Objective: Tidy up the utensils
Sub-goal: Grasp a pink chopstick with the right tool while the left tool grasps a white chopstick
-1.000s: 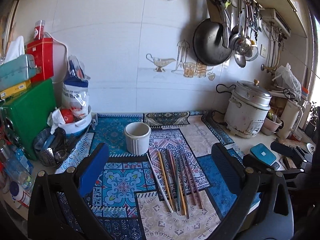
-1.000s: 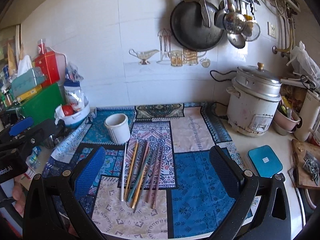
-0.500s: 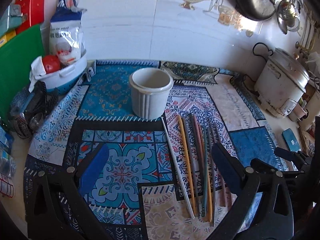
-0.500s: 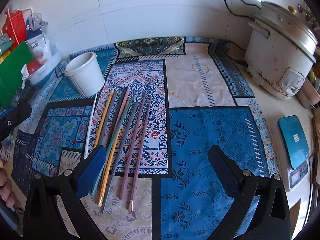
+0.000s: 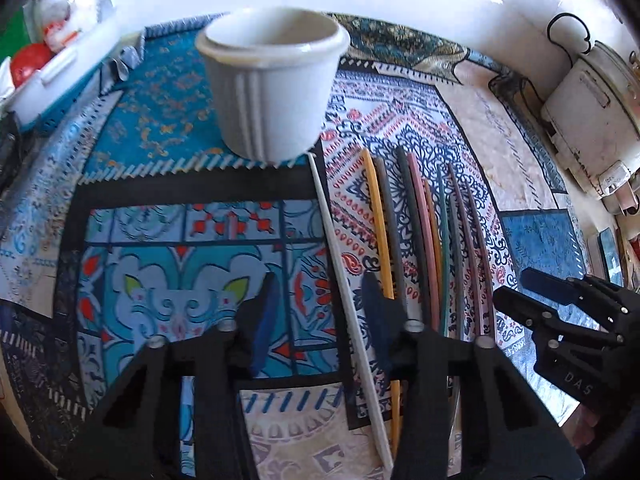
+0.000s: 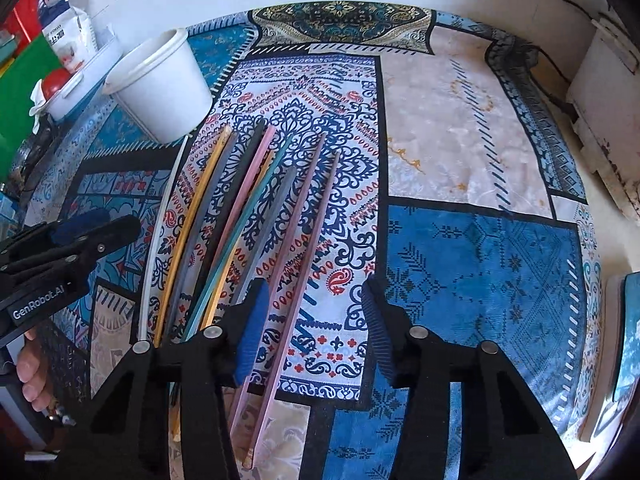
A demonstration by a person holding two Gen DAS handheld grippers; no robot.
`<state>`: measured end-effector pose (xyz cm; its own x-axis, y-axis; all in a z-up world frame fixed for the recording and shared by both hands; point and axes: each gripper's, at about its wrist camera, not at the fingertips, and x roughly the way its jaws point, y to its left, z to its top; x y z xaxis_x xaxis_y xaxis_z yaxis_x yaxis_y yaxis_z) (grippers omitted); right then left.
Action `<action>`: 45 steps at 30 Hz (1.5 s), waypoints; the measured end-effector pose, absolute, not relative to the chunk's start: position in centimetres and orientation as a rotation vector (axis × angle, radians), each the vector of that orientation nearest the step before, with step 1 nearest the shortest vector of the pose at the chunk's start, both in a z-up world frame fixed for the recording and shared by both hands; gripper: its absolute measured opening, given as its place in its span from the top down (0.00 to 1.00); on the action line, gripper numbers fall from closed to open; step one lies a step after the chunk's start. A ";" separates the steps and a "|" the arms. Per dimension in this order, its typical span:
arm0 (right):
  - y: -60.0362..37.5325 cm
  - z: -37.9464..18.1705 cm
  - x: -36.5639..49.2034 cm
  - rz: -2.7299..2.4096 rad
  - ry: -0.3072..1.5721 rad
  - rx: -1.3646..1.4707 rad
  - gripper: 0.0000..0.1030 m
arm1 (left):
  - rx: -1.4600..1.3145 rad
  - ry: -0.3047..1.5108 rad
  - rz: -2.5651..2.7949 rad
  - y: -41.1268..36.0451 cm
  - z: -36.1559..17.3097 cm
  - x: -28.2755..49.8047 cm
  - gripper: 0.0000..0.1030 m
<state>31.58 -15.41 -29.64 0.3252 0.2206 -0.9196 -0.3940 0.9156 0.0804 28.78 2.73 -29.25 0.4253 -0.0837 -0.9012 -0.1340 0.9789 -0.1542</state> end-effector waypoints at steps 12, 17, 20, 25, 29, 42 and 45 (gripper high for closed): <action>-14.7 -30.6 31.9 0.477 1.208 -0.198 0.77 | -0.210 1.194 -0.033 1.5 -30.3 29.0 0.94; -14.9 -30.6 32.2 0.517 1.223 -0.203 0.93 | -0.188 1.212 -0.053 1.6 -30.3 29.2 0.95; -15.6 -30.7 32.4 0.518 1.232 -0.222 0.93 | -0.190 1.238 -0.065 2.0 -30.3 29.1 0.95; -16.9 -30.6 33.1 0.497 1.233 -0.247 0.94 | -0.222 1.286 -0.078 3.5 -30.2 28.0 0.95; -17.4 -30.7 33.5 0.486 1.254 -0.213 0.94 | -0.228 1.309 -0.084 3.5 -30.2 28.1 0.95; -15.0 -30.8 33.9 0.454 1.218 -0.258 0.93 | -0.062 1.339 -0.044 0.6 -30.1 30.5 0.94; -14.2 -30.9 33.8 0.453 1.203 -0.294 0.93 | -0.052 1.339 -0.055 0.3 -30.1 31.0 0.95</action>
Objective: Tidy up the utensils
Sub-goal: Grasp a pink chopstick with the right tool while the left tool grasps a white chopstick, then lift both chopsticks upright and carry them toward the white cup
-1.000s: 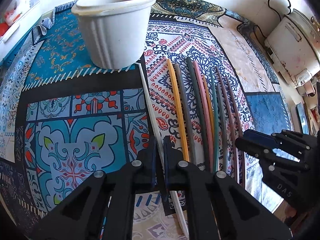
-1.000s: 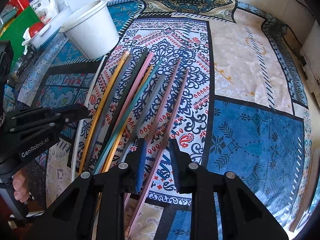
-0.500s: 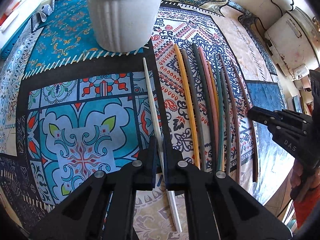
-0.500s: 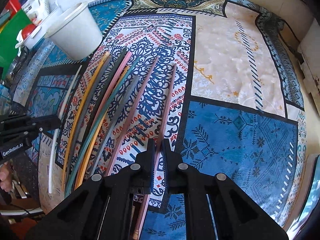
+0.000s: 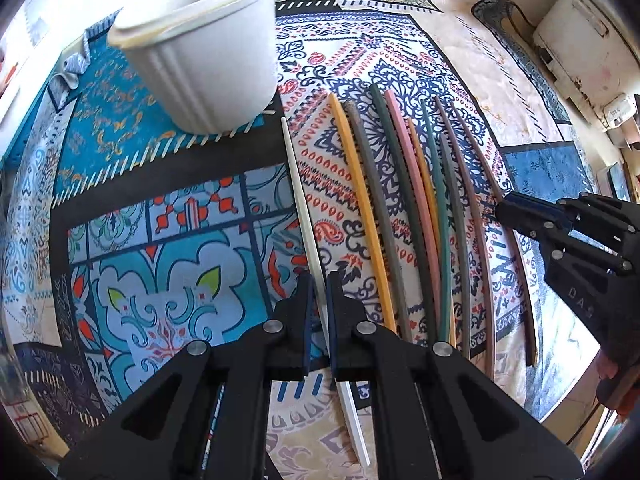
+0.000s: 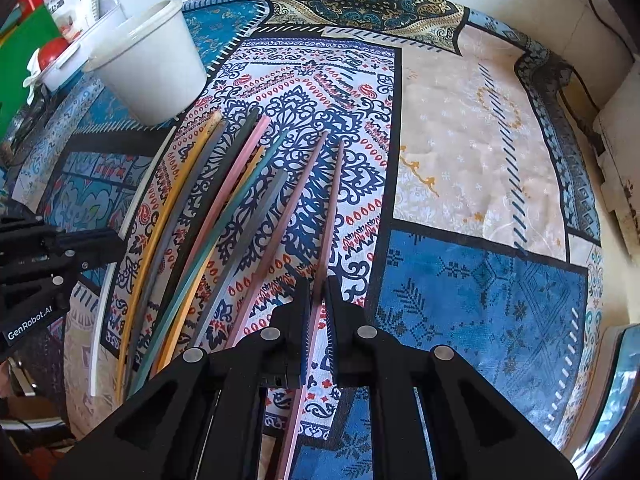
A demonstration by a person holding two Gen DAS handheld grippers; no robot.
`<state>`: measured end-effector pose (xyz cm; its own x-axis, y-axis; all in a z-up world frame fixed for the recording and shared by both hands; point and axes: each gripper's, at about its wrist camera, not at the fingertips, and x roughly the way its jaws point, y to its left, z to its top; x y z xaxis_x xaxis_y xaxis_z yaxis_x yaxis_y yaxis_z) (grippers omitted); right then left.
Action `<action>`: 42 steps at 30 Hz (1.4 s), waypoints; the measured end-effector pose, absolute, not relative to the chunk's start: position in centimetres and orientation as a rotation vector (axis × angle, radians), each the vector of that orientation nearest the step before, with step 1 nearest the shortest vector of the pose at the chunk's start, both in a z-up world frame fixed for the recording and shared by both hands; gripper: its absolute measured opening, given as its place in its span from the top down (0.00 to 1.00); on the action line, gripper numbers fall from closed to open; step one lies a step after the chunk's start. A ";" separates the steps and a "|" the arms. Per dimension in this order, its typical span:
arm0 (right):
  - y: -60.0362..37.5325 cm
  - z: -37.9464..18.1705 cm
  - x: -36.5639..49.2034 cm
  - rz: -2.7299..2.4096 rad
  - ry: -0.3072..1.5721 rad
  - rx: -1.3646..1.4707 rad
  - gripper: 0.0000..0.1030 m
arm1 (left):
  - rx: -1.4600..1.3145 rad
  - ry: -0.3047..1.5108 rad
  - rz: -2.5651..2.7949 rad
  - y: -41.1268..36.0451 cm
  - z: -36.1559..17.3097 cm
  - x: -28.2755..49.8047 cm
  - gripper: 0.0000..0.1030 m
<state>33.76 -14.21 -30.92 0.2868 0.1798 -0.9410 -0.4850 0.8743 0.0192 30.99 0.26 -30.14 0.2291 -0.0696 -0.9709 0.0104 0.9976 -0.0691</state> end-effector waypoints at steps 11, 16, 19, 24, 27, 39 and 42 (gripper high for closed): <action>-16.1 -30.5 34.3 0.473 1.217 -0.145 0.95 | -0.137 1.332 -0.106 1.0 -29.6 30.7 0.97; -16.9 -29.2 33.7 0.473 1.180 -0.130 0.95 | -0.150 1.274 -0.110 1.2 -27.8 29.6 0.97; -16.8 -28.6 33.5 0.471 1.154 -0.107 0.95 | -0.164 1.233 -0.108 2.0 -26.5 28.2 0.97; -16.8 -26.7 32.1 0.468 1.100 -0.082 0.95 | -0.171 1.176 -0.106 2.3 -24.4 27.3 0.97; -16.8 -25.5 31.5 0.467 1.066 -0.083 0.95 | -0.172 1.143 -0.101 2.3 -23.4 27.0 0.97; -16.2 -22.5 31.1 0.496 0.988 -0.072 0.95 | -0.160 1.033 -0.096 2.1 -19.8 26.0 0.98; -16.2 -21.7 31.1 0.502 0.970 -0.060 0.95 | -0.162 1.013 -0.093 2.2 -19.1 26.1 1.00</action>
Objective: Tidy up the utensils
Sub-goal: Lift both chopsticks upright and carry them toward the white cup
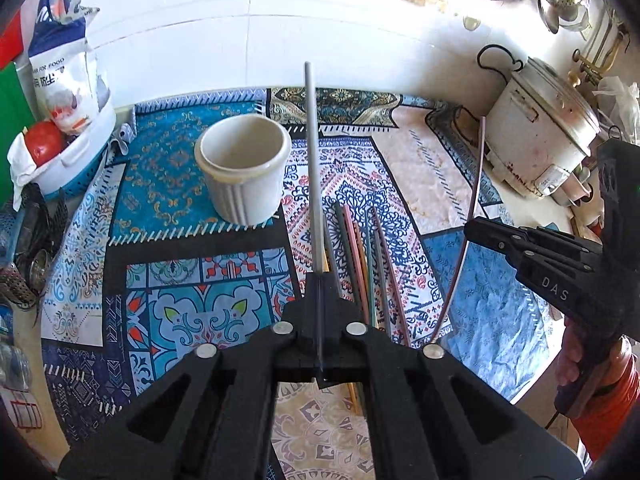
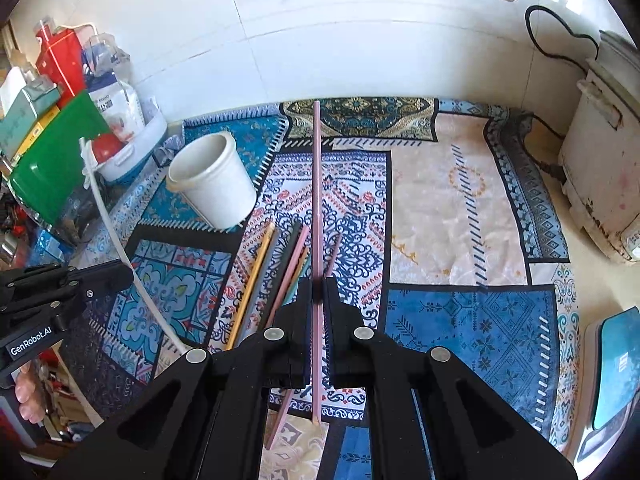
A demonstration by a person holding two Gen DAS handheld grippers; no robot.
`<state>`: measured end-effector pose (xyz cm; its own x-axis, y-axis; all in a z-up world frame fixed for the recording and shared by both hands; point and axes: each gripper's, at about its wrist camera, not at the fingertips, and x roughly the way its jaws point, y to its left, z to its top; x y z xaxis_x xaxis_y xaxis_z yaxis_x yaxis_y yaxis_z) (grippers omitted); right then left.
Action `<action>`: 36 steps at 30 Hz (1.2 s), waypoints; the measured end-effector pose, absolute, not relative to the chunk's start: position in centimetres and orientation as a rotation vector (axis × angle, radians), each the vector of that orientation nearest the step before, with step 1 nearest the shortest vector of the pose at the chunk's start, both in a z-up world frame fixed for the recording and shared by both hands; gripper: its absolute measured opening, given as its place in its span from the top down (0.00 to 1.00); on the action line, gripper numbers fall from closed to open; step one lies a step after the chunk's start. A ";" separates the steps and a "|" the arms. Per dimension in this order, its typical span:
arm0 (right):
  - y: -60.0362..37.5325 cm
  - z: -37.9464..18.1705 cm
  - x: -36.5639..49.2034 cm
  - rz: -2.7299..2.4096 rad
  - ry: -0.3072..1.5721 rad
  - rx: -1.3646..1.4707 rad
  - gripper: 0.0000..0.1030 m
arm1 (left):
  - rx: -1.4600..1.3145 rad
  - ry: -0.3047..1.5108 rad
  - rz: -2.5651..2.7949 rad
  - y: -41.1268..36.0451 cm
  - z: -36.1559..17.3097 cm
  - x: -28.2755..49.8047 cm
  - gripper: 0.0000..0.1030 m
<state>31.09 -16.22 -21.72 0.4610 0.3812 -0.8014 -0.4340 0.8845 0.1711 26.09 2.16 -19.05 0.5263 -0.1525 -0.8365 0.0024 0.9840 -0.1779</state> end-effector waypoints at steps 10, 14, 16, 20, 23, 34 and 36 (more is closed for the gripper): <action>-15.6 -18.9 31.6 0.539 0.898 -0.060 0.96 | -0.163 1.069 -0.111 2.5 -19.8 27.9 0.99; -15.7 -18.4 32.0 0.548 0.887 -0.051 0.96 | -0.172 1.133 -0.141 2.0 -21.8 29.4 0.90; -15.8 -18.2 32.2 0.549 0.880 -0.052 0.96 | -0.155 1.158 -0.151 1.5 -22.9 30.4 0.80; -16.0 -17.8 32.7 0.548 0.871 -0.049 0.96 | -0.121 1.196 -0.119 0.8 -25.2 32.1 0.80; -16.3 -17.4 33.1 0.545 0.861 -0.048 0.96 | -0.097 1.221 -0.101 0.4 -27.0 33.5 0.80; -17.2 -16.5 34.7 0.550 0.844 -0.047 0.96 | -0.044 1.260 -0.059 0.0 -30.8 37.2 0.82; -17.4 -16.4 34.8 0.553 0.841 -0.047 0.96 | -0.050 1.260 -0.057 0.1 -30.9 37.5 0.82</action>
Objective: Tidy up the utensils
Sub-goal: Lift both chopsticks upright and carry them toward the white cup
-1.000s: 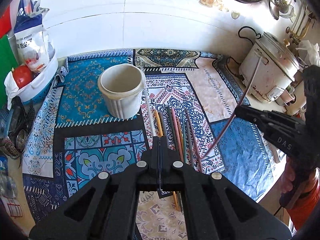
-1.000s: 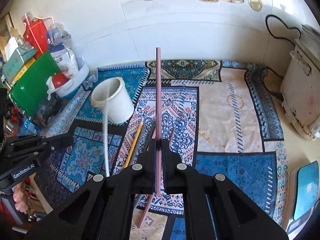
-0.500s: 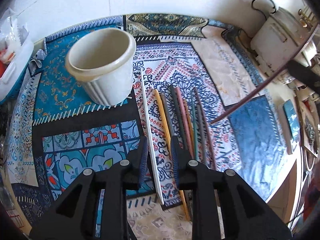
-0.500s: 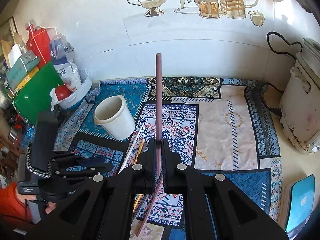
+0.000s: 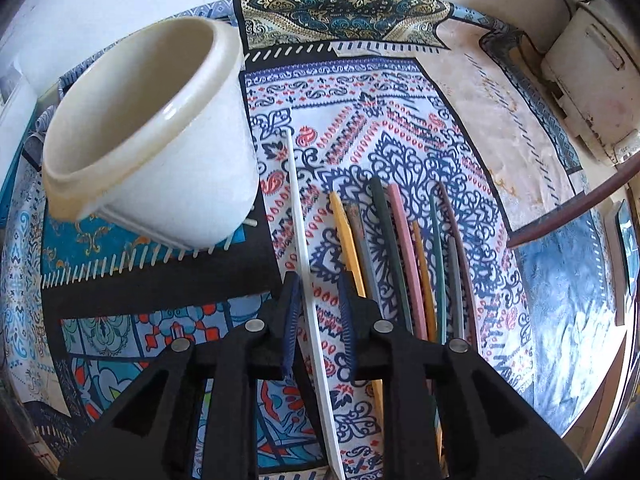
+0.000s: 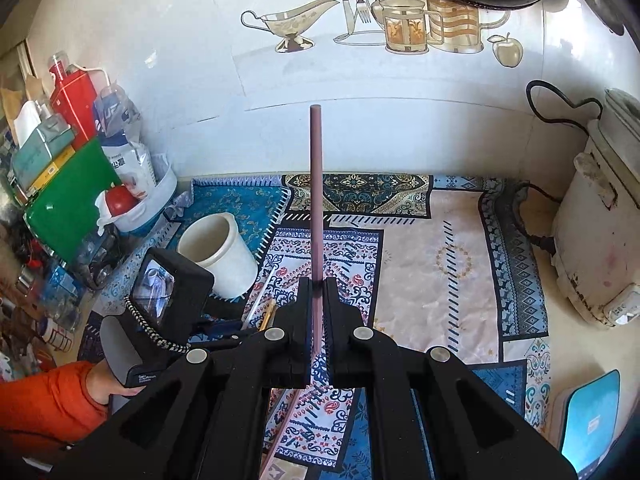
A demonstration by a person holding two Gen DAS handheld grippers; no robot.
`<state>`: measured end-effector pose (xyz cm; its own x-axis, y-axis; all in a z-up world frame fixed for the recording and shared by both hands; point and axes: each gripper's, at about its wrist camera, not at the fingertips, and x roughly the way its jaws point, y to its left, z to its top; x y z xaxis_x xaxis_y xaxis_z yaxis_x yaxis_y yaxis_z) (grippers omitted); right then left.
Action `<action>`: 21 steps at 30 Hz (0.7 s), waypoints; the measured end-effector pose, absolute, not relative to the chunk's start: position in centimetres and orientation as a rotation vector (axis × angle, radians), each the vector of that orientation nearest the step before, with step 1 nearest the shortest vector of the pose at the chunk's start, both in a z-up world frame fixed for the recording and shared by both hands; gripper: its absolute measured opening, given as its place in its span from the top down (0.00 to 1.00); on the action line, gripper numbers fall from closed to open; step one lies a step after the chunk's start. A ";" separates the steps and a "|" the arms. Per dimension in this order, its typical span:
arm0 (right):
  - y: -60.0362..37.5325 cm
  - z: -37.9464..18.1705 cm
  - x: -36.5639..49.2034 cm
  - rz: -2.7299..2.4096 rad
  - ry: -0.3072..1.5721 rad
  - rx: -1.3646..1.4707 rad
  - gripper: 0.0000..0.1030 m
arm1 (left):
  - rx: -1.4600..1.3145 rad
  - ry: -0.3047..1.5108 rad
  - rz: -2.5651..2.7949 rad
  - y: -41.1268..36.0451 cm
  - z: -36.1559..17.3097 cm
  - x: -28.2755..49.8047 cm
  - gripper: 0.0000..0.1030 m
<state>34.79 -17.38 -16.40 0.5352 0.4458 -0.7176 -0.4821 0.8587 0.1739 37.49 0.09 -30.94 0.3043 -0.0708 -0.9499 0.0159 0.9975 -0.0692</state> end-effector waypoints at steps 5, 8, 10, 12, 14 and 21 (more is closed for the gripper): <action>-17.4 -16.1 35.0 0.561 0.834 -0.047 0.96 | -0.054 1.250 -0.046 0.2 -31.1 37.8 0.95; -17.3 -16.0 35.1 0.562 0.831 -0.050 0.96 | -0.104 1.258 -0.056 0.9 -31.0 37.9 0.96; -17.3 -15.9 35.1 0.562 0.828 -0.054 0.96 | -0.156 1.271 -0.066 1.5 -31.0 37.9 0.96; -17.2 -15.8 35.1 0.564 0.826 -0.055 0.96 | -0.158 1.267 -0.064 1.9 -30.7 37.1 0.97; -17.2 -15.7 35.1 0.564 0.823 -0.057 0.96 | -0.147 1.250 -0.071 2.1 -30.0 36.0 0.97; -16.9 -15.0 35.1 0.570 0.806 -0.061 0.96 | -0.140 1.167 -0.074 2.5 -26.4 32.7 0.97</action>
<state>35.08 -16.95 -15.05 0.5509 0.4590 -0.6970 -0.5042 0.8485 0.1603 32.70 2.53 -26.36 0.3918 -0.1308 -0.9107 -0.0150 0.9888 -0.1485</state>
